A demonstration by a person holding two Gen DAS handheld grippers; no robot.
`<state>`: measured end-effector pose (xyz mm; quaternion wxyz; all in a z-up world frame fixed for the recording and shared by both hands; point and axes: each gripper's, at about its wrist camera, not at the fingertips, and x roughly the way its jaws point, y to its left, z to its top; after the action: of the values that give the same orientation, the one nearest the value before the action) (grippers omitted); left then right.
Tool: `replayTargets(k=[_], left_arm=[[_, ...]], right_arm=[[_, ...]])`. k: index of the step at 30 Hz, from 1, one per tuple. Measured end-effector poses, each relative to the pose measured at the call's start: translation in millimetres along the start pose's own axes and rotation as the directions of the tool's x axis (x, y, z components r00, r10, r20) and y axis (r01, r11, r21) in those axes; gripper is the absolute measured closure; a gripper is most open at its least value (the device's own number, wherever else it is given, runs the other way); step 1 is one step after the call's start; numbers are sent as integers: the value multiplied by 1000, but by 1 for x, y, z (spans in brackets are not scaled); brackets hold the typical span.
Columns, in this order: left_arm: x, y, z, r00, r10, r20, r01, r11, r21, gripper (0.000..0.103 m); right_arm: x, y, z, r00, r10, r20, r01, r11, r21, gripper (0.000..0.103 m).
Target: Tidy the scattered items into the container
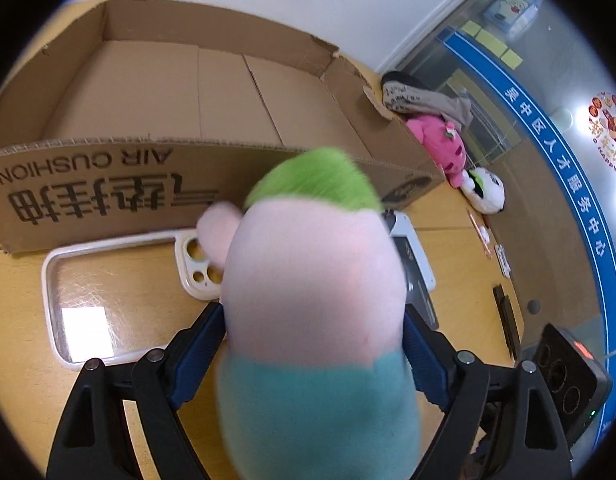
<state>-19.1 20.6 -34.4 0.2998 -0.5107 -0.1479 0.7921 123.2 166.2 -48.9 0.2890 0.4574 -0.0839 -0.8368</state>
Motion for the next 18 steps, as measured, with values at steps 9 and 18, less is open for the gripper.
replayTargets(k=[9,18], left_arm=[[-12,-5,-11,1000,10,27,-10,999,36,33],[-63,-32,-5,990,-1,138,-8,998,67,35]], right_arm=[[40,34,-7,993,87,-85,-91,995,-41,19],[0,65,-8,995,99,1,-98,985,-142,28]])
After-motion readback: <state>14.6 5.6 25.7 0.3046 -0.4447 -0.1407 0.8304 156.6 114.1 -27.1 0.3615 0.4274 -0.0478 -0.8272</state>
